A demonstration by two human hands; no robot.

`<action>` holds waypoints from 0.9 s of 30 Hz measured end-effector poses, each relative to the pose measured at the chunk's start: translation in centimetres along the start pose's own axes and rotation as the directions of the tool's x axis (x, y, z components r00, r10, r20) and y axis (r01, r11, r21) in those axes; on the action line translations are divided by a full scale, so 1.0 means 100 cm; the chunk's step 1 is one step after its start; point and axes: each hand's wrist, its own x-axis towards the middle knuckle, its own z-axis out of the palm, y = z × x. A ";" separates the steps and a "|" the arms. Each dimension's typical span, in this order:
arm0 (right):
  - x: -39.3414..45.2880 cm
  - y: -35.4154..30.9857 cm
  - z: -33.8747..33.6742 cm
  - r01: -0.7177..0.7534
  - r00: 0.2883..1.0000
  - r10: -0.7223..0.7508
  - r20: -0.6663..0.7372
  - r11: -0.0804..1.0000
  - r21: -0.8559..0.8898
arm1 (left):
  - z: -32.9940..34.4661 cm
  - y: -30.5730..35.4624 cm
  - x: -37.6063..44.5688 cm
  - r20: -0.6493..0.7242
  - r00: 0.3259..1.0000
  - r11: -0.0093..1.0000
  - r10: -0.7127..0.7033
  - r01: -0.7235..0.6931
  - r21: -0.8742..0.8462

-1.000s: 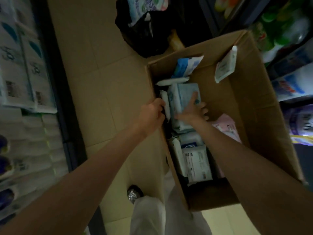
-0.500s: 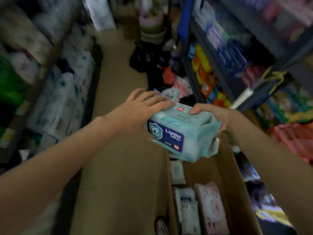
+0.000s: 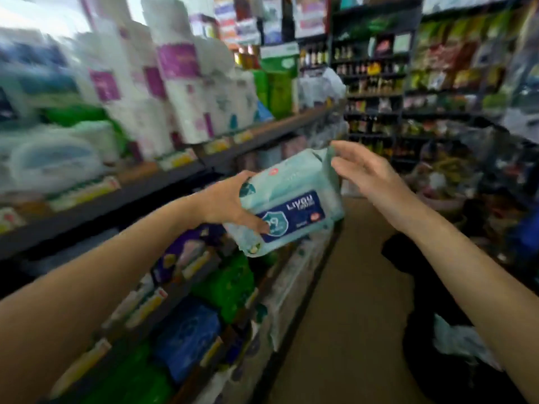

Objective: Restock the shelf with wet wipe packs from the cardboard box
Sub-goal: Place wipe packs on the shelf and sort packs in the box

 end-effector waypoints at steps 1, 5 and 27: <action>0.010 -0.019 0.020 0.124 0.992 -0.124 0.009 0.984 -0.127 | -0.023 -0.007 -0.010 -0.045 0.999 0.995 -0.021 0.017 -0.095; 0.046 -0.069 0.098 0.261 0.958 -0.271 -0.090 0.959 -0.109 | -0.081 -0.036 -0.042 -0.272 0.958 0.881 -0.093 -0.048 -0.470; 0.193 -0.210 0.291 0.844 0.536 -0.843 -0.043 0.534 0.048 | -0.230 -0.061 -0.107 -0.817 0.576 0.991 -0.030 0.122 0.050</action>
